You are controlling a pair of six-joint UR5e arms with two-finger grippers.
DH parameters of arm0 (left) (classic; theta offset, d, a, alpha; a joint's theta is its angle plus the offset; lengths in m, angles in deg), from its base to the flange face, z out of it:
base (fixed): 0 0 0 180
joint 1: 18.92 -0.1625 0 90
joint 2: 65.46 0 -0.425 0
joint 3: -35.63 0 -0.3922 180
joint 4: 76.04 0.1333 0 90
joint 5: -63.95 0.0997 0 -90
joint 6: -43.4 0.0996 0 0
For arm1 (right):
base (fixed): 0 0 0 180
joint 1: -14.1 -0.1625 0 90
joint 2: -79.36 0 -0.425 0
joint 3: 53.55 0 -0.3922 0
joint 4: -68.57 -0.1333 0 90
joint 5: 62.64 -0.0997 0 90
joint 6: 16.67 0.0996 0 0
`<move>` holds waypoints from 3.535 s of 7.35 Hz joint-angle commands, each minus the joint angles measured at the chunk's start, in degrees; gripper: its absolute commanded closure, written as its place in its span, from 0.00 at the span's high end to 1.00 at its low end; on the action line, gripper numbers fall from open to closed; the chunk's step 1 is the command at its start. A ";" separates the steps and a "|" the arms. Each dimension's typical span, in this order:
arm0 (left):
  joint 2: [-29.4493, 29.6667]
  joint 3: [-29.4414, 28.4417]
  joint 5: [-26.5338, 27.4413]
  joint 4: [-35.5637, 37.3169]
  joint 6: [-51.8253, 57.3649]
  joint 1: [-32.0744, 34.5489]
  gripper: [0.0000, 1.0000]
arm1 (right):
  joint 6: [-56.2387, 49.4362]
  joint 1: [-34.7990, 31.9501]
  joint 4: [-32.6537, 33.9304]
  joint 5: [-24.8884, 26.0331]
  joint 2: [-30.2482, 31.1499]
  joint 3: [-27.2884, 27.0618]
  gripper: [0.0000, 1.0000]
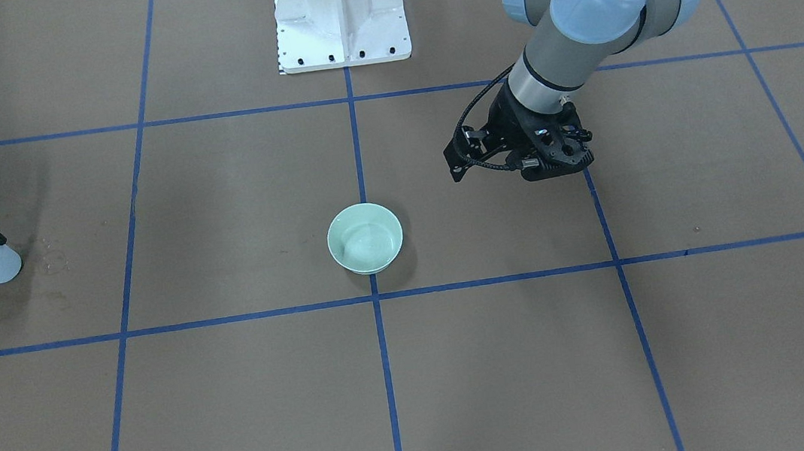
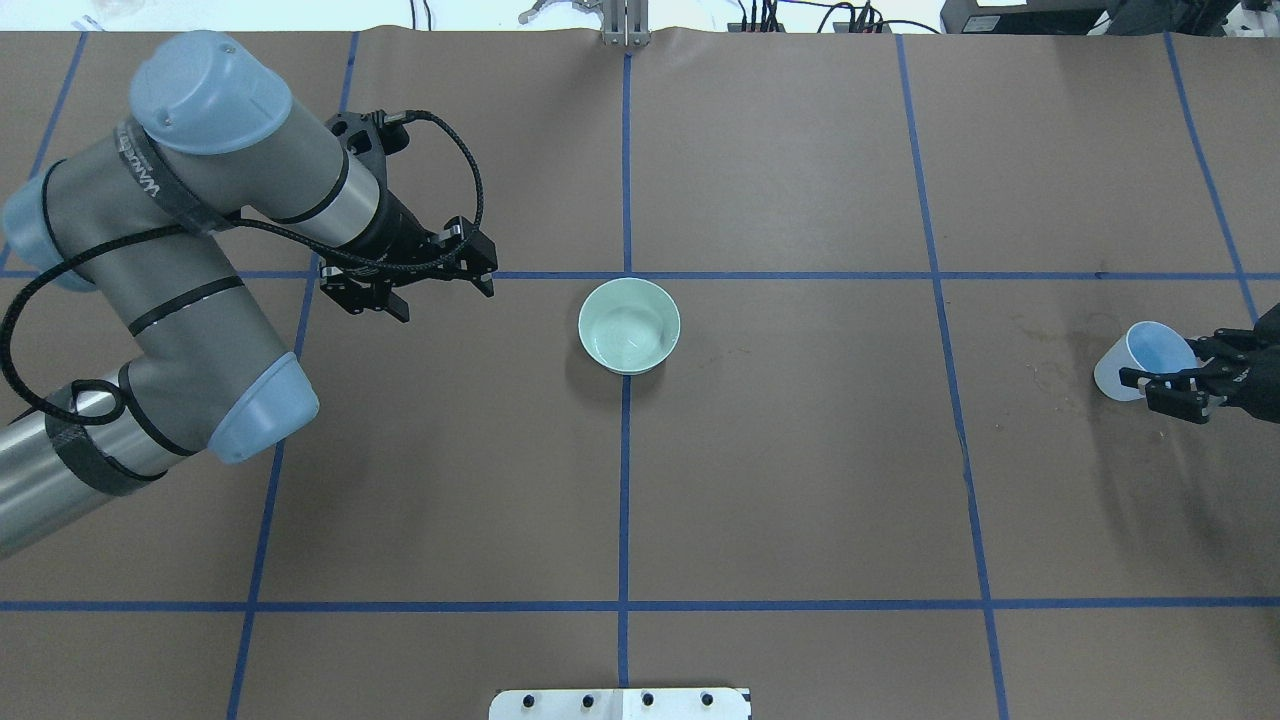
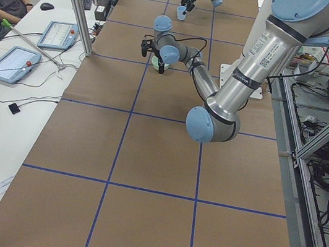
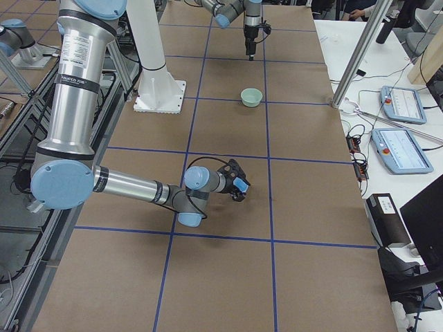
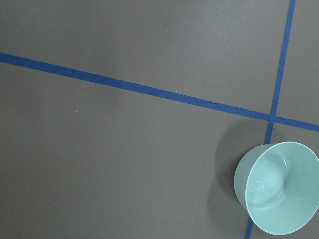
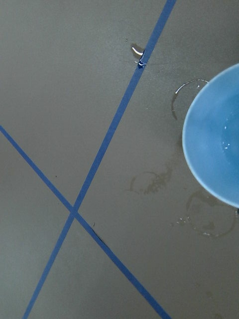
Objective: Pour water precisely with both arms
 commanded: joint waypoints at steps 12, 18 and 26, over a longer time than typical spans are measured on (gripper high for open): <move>-7.87 -4.71 -5.83 1.27 21.72 12.41 1.00 | -11.62 21.53 87.11 21.93 -47.24 -17.70 0.36; -8.22 -5.07 -5.83 1.19 21.72 12.58 1.00 | -30.24 27.35 107.47 39.17 -60.78 -7.41 0.30; -11.11 -4.90 -8.55 0.31 21.37 12.93 1.00 | -33.07 33.07 118.14 52.90 -68.16 1.38 0.17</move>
